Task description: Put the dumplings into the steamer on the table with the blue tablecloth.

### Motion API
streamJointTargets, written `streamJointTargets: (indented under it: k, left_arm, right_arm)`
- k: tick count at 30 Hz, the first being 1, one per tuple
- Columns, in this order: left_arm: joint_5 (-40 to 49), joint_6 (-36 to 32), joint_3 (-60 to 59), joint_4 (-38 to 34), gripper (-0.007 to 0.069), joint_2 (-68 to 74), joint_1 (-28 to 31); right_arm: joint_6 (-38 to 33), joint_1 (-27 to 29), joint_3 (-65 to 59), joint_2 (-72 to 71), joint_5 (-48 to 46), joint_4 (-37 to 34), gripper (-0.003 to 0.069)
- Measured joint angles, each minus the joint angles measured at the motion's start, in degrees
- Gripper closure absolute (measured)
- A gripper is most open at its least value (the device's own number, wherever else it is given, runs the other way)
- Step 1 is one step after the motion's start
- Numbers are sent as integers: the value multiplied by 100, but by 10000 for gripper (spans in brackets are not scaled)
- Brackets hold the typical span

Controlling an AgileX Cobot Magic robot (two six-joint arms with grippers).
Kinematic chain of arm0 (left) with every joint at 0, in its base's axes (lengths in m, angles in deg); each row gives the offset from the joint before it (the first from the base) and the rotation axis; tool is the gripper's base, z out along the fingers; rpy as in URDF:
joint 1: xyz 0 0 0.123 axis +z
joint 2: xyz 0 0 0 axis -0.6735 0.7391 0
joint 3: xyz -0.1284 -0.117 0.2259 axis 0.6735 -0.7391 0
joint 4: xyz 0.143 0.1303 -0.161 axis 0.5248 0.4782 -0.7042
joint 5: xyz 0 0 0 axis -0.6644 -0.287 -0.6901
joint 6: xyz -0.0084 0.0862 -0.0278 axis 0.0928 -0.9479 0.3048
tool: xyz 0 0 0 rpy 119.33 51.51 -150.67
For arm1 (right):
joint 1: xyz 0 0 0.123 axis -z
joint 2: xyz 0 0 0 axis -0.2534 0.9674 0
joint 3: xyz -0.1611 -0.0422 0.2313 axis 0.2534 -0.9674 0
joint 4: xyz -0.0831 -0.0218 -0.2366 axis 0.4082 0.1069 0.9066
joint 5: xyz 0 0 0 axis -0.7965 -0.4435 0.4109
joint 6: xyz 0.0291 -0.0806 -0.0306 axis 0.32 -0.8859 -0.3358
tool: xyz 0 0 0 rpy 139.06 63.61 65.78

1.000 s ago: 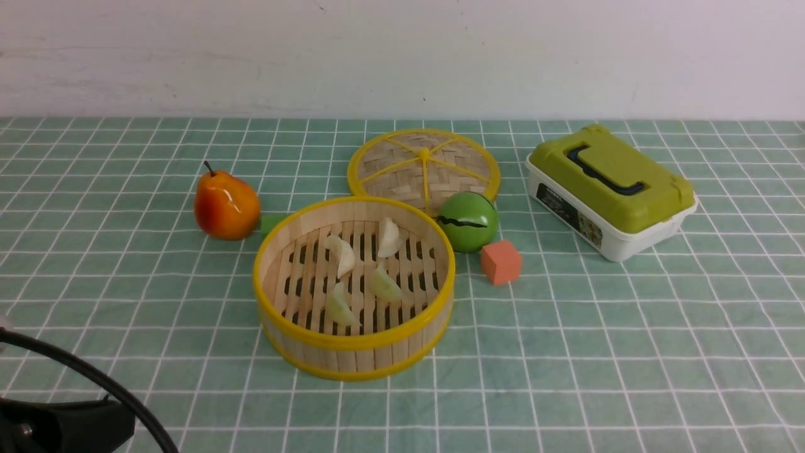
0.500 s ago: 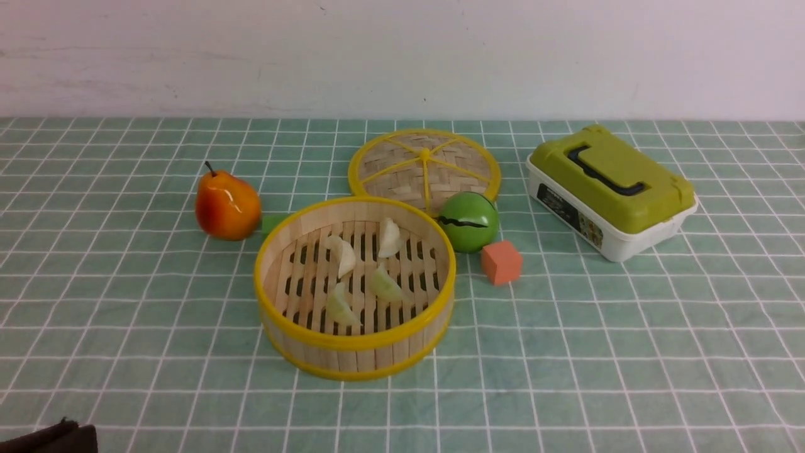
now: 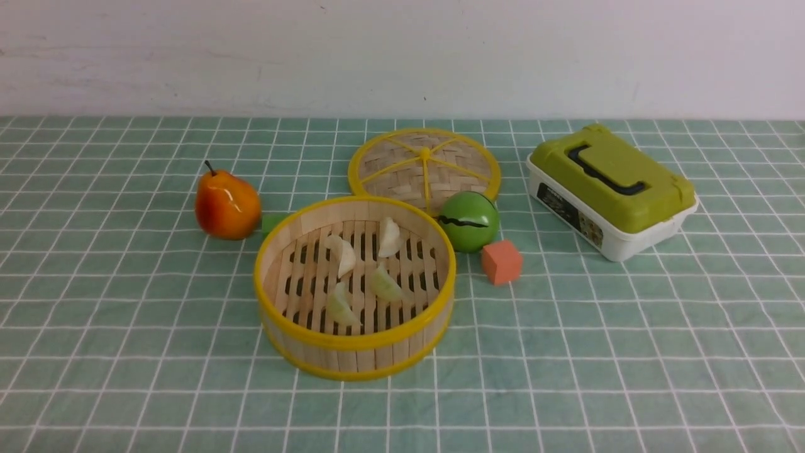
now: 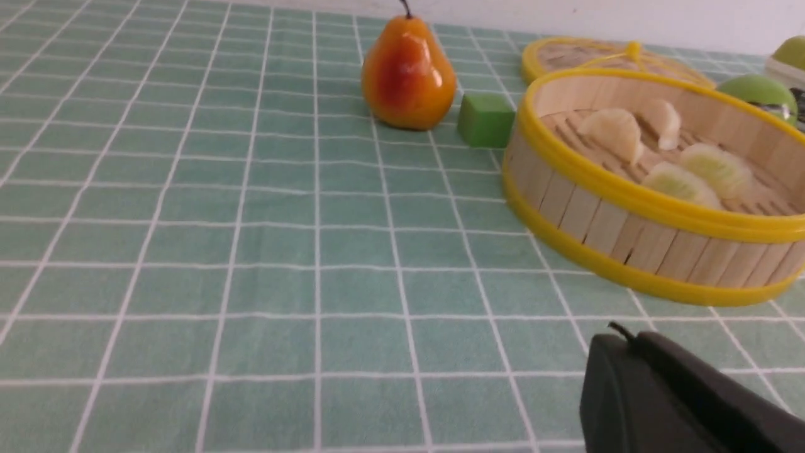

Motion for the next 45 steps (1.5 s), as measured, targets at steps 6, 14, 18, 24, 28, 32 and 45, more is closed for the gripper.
streamJointTargets:
  k: [6,14,18,24,28,32,45]
  left_arm:
    - [567,-58,-12,-117,639,0,32]
    - [598,-174,-12,-160,639,0,32]
    - [598,-180,-12,-170,639,0,32]
    - [598,-184,-12,-173,639,0,32]
    - [598,-184,-12,-173,639,0,32]
    - [598,-184,-12,-173,639,0,32]
    - [598,-184,-12,-173,638,0,32]
  right_arm:
    - [0,0,0,0,-2,0,613]
    - [0,0,0,0,-7,-5,597]
    - [0,0,0,0,-7,-5,592]
    - [0,0,0,0,-7,-5,583]
    - [0,0,0,0,-8,-5,578]
    - [0,0,6,0,-20,-5,574]
    - [0,0,6,0,-20,0,559]
